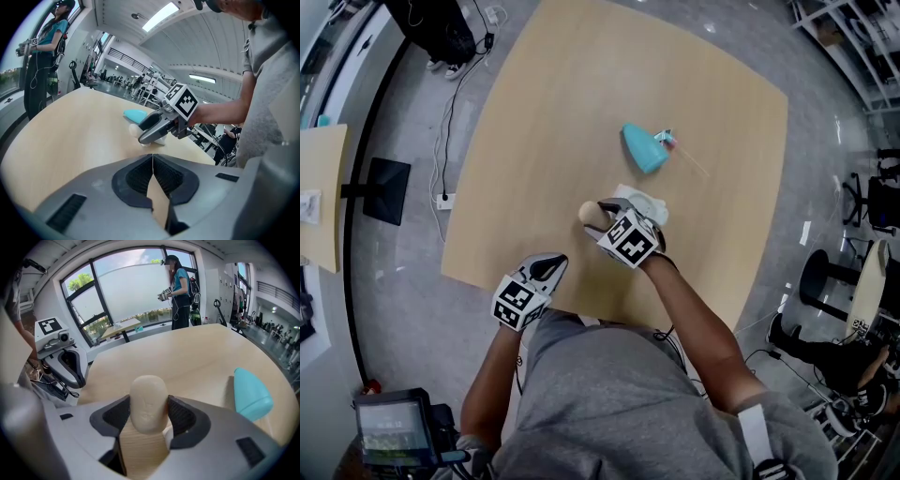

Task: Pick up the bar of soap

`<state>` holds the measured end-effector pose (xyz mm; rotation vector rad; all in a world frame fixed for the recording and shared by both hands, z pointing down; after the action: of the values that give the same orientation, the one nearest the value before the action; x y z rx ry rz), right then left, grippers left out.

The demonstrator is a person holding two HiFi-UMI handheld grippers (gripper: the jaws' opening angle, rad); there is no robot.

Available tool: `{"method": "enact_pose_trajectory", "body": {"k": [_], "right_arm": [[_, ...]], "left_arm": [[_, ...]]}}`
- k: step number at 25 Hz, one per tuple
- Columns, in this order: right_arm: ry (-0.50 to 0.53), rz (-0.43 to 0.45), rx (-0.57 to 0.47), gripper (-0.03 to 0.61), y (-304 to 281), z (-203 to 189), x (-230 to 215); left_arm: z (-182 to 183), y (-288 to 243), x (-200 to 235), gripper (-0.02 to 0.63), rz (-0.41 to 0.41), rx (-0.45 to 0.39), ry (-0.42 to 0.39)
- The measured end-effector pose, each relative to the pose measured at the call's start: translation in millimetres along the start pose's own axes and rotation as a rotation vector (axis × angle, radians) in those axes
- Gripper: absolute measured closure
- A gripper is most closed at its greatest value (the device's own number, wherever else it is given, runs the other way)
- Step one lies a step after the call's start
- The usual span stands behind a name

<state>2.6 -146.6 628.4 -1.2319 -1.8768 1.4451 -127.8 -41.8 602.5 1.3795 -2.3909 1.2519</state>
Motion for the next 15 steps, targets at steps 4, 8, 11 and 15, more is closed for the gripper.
{"method": "enact_pose_trajectory", "body": {"k": [4,8,11,15], "right_arm": [[0.001,-0.025,-0.006,0.328,-1.5,0.3,0.0],[0.012,-0.049,0.000,0.328,-4.1,0.2,1.4],[0.034,-0.071,0.016,0.328,-5.8,-0.9,4.0],[0.056,-0.099,0.038,0.328,-8.6,-3.1,7.5]], "left_arm": [[-2.9,-1.0,-1.0,0.607,-0.003,0.003,0.004],[-6.3,-1.5,-0.9,0.607,-0.003,0.006,0.004],[-7.4,-1.6,-0.5,0.607,-0.002,0.005,0.006],[-9.6,-1.5,0.0,0.607,-0.001,0.006,0.008]]}}
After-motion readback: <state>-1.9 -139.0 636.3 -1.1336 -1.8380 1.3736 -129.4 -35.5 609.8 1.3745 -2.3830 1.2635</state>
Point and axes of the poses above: the fingertips, and each gripper's own axes: y backward along the fingers, x to its left, z out of its top, the point moved 6 cm from there along y, backward along the fingers, and after that the axes turned 10 degrees about x, right-handed, at the moved point
